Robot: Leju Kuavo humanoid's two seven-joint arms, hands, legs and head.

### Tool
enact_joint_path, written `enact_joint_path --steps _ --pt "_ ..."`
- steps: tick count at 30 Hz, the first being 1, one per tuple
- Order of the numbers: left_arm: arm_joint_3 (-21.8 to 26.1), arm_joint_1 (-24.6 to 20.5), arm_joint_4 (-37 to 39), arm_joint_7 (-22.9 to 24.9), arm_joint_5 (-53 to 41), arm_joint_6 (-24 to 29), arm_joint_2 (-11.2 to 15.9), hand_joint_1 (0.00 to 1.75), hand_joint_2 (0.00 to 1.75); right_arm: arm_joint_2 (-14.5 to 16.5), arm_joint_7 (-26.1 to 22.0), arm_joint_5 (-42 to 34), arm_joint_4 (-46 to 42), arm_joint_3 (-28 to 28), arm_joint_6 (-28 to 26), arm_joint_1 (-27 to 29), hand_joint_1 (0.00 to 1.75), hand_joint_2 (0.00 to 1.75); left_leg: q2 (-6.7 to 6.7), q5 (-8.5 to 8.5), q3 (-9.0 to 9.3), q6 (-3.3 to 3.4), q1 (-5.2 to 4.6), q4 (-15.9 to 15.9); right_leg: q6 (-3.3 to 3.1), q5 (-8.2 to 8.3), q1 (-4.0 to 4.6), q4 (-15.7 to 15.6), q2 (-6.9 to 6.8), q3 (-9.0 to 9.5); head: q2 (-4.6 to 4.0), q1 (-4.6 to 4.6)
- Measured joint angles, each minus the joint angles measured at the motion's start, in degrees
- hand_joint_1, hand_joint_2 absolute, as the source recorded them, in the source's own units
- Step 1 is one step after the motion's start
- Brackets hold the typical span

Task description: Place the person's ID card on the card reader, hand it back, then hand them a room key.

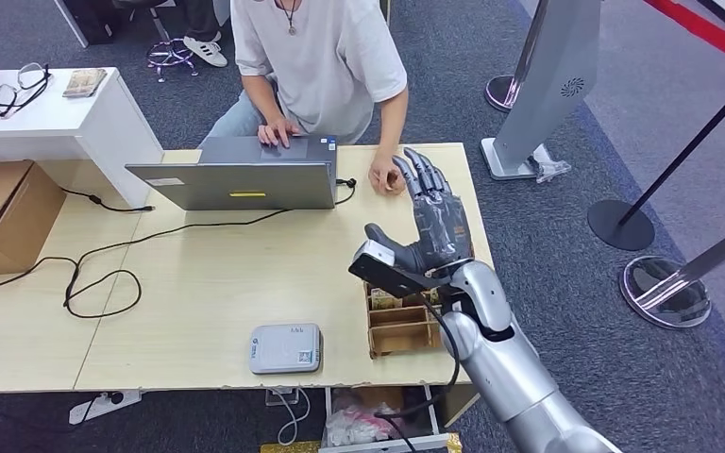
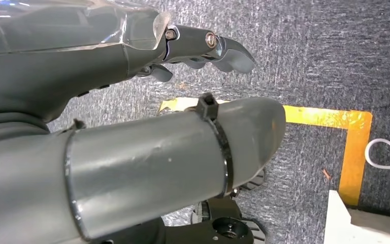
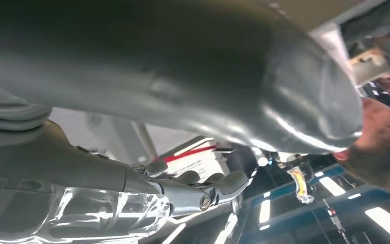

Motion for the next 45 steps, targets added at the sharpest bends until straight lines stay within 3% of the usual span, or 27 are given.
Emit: enact_joint_path --steps 2,6,18,28,37,45 --pt "0.3 0.1 0.0 0.0 0.2 0.0 0.0 0.0 0.0 -1.0 0.5 1.8 0.0 -0.2 -0.1 0.8 0.0 0.0 0.0 0.0 0.0 0.0 0.0 0.0 0.0 0.0 0.0 0.0 0.0 0.0 0.0 0.01" --pt "0.8 0.2 0.0 0.0 0.7 0.4 -0.1 0.0 0.0 -2.9 0.9 4.1 0.3 -0.4 0.0 1.7 0.0 1.75 0.0 0.0 -0.01 0.0 0.0 0.0 0.0 0.0 0.0 0.0 0.0 0.0 0.0 0.0" --pt "2.2 0.4 0.0 0.0 1.7 0.9 -0.3 0.0 0.0 -9.2 -0.4 4.3 0.4 -0.4 0.0 3.8 0.0 1.75 0.0 -0.01 -0.03 0.01 -0.01 0.0 0.01 0.01 -0.01 0.0 -0.01 0.0 0.0 0.0" --pt "3.1 0.5 0.0 -0.2 2.5 0.9 -0.3 0.0 0.0 -15.8 -0.4 2.3 -7.5 0.1 0.9 8.1 0.0 1.75 -0.02 -0.01 -0.06 0.01 -0.01 0.0 0.02 0.0 -0.01 0.0 -0.04 -0.01 0.0 0.01" --pt "3.4 0.5 0.0 -0.4 2.8 0.9 -0.3 0.0 0.0 -21.7 -3.2 -4.8 -12.5 1.1 10.7 9.1 0.0 1.75 -0.01 -0.02 -0.07 0.02 -0.02 0.0 0.03 0.01 -0.03 0.0 -0.05 0.0 0.0 0.0" --pt "4.2 0.5 0.0 0.0 3.0 -0.8 0.1 0.0 0.0 -24.8 -4.9 -10.5 -12.3 2.6 19.0 5.6 0.0 1.75 -0.01 -0.01 -0.07 0.02 -0.01 0.0 0.03 0.01 -0.02 0.0 -0.05 0.0 0.0 0.0"
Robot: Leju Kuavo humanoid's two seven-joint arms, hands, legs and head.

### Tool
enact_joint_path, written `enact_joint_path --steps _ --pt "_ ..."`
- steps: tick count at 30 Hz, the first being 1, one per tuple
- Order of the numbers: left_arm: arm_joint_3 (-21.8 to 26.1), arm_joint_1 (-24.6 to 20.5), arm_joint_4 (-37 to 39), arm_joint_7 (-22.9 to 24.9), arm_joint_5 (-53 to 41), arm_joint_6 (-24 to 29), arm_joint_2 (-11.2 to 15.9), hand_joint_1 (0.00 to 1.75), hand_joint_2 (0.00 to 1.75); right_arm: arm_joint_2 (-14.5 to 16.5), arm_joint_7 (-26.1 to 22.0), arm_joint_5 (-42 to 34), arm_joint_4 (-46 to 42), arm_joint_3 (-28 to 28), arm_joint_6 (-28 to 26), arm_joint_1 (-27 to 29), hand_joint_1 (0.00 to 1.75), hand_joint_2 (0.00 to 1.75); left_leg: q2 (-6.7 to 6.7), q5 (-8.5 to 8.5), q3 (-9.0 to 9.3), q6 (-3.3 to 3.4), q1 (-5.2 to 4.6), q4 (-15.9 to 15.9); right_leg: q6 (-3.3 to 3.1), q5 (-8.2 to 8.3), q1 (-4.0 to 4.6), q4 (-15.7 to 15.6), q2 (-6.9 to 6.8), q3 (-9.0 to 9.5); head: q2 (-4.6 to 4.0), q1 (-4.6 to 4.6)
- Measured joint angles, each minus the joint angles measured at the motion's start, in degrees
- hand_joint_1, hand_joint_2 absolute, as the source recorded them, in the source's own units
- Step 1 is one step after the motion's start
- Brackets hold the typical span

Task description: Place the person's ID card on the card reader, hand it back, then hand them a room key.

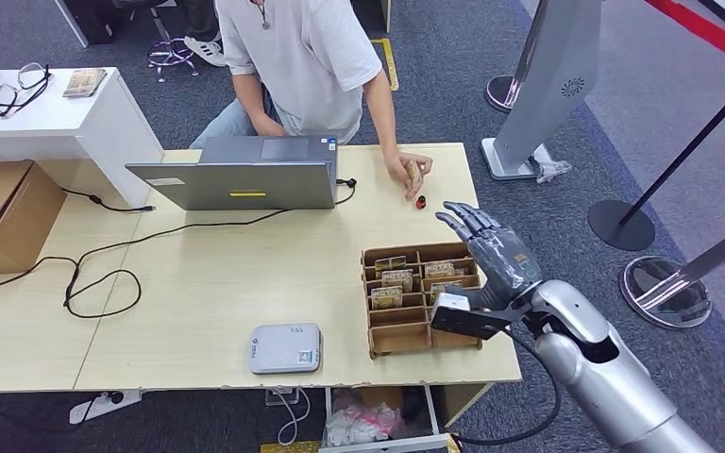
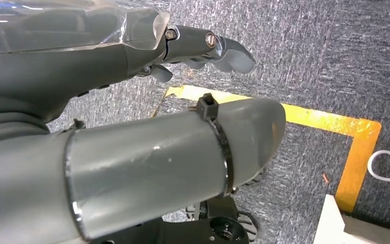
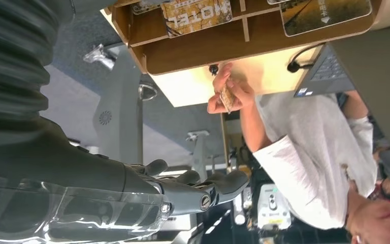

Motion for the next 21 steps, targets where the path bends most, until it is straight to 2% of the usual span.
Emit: enact_joint_path --steps 5,12,21 --pt "0.3 0.0 0.0 0.4 0.1 -0.1 0.3 0.0 0.0 -1.7 0.6 -2.4 0.0 1.4 4.0 -2.1 0.0 1.75 -0.01 0.0 -0.01 0.0 0.0 0.0 0.0 0.0 0.0 0.0 -0.01 0.0 0.0 -0.01" --pt "0.4 0.2 0.0 0.6 0.5 -0.1 0.5 0.0 0.0 -4.4 3.0 -3.8 -0.4 2.9 6.0 -3.7 0.0 1.75 -0.05 0.0 -0.01 0.01 -0.02 0.0 0.0 0.0 -0.02 0.0 -0.05 0.0 0.0 -0.01" --pt "0.6 0.5 0.0 0.5 0.5 -0.4 0.5 0.0 0.0 -12.6 6.2 -8.5 -6.1 2.3 9.1 -0.7 0.0 1.75 -0.1 -0.03 -0.02 0.05 -0.04 0.0 0.03 -0.02 -0.04 0.0 -0.1 0.0 0.0 0.01"
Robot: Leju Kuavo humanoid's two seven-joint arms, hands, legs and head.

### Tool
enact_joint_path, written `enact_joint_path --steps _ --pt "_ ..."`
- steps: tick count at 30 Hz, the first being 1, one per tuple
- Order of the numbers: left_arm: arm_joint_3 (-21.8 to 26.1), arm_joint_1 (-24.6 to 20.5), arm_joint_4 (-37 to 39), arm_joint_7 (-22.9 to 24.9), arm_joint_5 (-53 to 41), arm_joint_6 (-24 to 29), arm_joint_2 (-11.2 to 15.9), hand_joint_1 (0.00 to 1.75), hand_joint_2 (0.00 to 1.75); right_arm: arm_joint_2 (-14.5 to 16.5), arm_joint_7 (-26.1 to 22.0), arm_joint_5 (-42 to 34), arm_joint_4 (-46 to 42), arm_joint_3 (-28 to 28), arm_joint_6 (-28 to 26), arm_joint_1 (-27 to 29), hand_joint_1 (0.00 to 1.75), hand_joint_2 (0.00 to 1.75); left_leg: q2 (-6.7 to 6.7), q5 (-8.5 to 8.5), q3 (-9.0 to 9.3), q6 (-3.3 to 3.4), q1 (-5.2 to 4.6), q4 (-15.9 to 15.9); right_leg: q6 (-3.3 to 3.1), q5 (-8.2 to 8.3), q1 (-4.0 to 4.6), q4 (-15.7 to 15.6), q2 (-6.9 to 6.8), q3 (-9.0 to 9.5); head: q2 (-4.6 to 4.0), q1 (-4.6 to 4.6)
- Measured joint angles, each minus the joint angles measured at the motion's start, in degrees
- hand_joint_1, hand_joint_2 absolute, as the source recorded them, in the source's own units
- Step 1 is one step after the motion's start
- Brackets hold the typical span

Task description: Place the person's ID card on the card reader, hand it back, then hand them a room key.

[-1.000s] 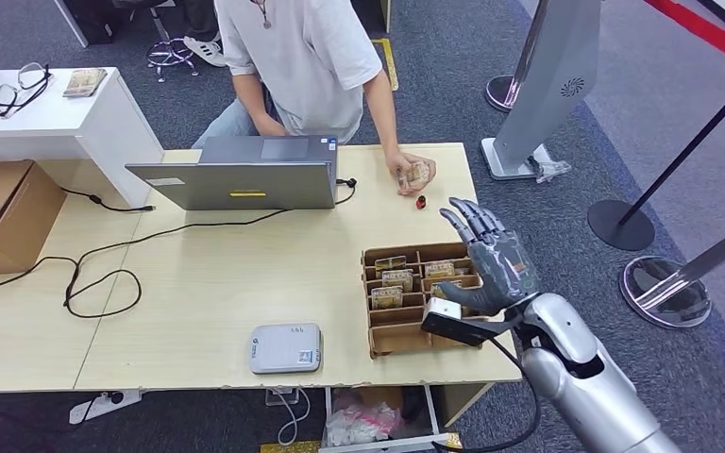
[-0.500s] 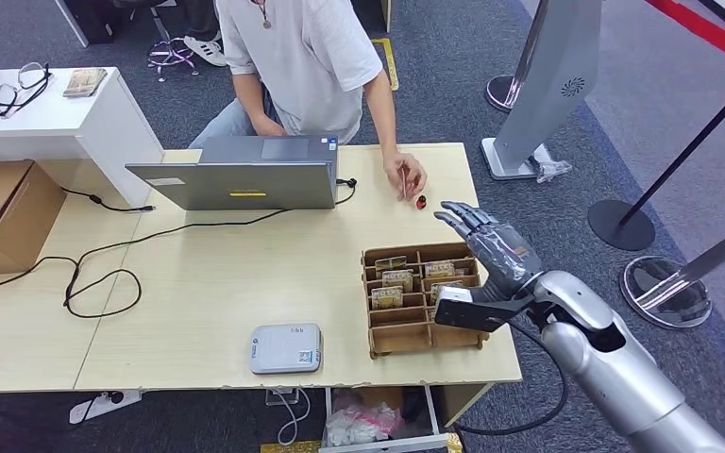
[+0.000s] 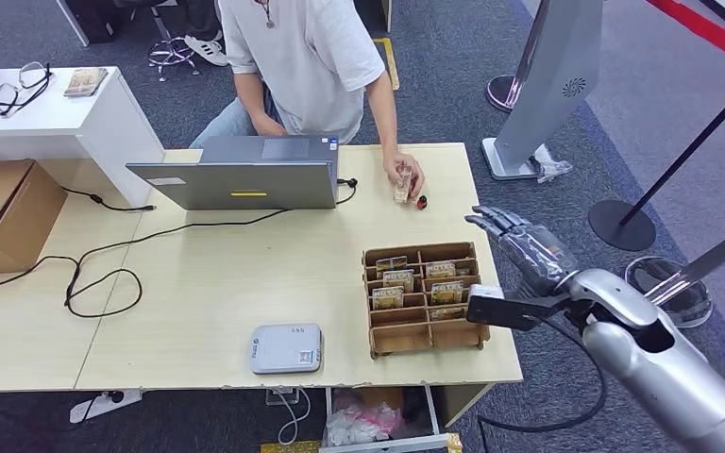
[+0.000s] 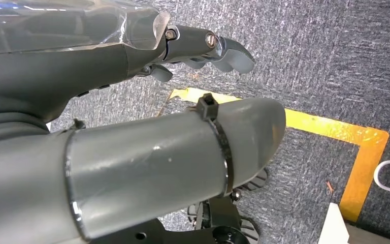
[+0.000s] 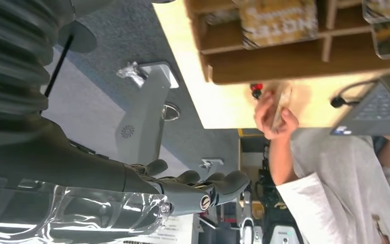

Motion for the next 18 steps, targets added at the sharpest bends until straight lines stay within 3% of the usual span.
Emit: enact_joint_path --steps 4,9,18 --pt "0.0 0.1 0.0 0.0 -0.3 -0.1 0.0 0.0 0.0 -2.7 1.3 -0.4 -2.8 -1.0 0.0 3.9 0.0 1.75 0.01 -0.01 -0.01 0.01 0.0 0.0 0.01 -0.01 0.0 0.0 0.0 0.0 0.0 -0.01" --pt "0.0 0.0 0.0 -0.1 -0.3 -0.2 -0.1 0.0 0.0 -3.5 1.6 0.8 -4.5 -1.8 -0.7 7.2 0.0 1.75 0.04 -0.01 -0.01 0.01 0.01 0.0 0.0 0.0 0.01 0.0 0.02 0.0 0.0 -0.01" --pt "0.0 -0.2 0.0 0.1 -0.3 -0.1 -0.2 0.0 0.0 0.0 -1.3 2.6 -3.9 -0.3 -0.3 6.4 0.0 1.75 0.05 0.0 -0.02 0.0 0.03 0.0 0.0 0.0 0.02 0.0 0.01 0.02 0.0 -0.01"
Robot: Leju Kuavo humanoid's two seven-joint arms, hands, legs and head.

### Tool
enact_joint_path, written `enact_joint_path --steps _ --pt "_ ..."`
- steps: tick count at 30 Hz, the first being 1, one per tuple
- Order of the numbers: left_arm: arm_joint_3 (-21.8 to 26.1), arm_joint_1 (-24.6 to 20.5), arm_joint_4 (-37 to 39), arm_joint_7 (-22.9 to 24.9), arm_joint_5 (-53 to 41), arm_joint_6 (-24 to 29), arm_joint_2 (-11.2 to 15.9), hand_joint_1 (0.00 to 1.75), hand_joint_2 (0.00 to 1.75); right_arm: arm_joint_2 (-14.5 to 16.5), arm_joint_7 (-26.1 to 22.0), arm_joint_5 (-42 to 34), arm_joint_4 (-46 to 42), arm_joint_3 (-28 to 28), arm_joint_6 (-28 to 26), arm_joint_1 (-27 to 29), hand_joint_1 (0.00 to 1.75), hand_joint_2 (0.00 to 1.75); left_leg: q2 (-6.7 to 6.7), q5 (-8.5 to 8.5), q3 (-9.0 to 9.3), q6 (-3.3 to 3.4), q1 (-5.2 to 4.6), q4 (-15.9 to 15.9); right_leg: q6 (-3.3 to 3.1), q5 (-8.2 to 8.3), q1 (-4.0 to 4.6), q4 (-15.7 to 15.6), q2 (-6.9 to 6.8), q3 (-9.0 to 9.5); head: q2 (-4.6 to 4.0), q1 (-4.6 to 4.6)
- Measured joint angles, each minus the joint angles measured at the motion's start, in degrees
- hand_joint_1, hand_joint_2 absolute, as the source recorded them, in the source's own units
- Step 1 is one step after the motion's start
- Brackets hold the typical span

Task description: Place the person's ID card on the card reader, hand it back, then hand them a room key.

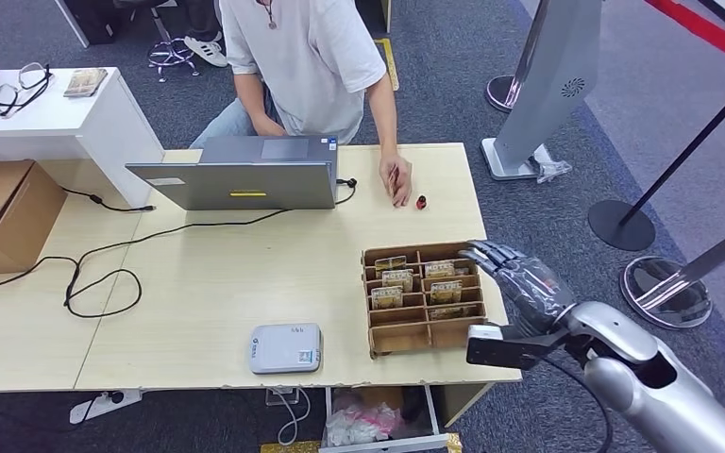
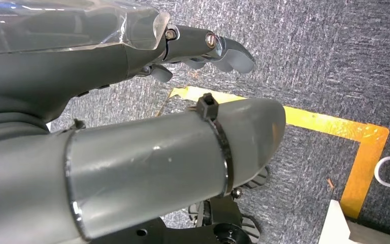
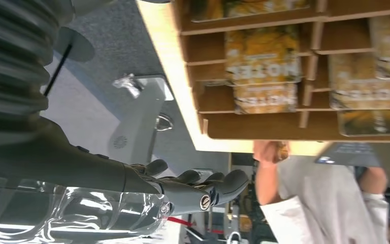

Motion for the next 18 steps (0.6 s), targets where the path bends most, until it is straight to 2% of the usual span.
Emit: enact_joint_path --steps 7,18 --pt "0.2 -0.4 0.0 0.0 0.0 0.1 -0.1 0.0 0.0 4.5 -0.5 0.2 2.3 3.2 0.2 -3.4 0.0 1.75 -0.09 0.03 -0.01 0.04 0.01 0.0 0.0 0.0 0.01 0.0 -0.07 0.0 0.0 0.01" --pt "0.3 -0.4 0.0 -0.1 -0.5 -0.1 -0.1 0.0 0.0 6.1 0.9 -1.1 4.4 6.1 0.2 -5.4 0.01 1.75 -0.09 0.02 -0.03 0.04 -0.01 0.0 0.0 0.0 -0.01 0.0 -0.07 0.0 0.0 -0.01"
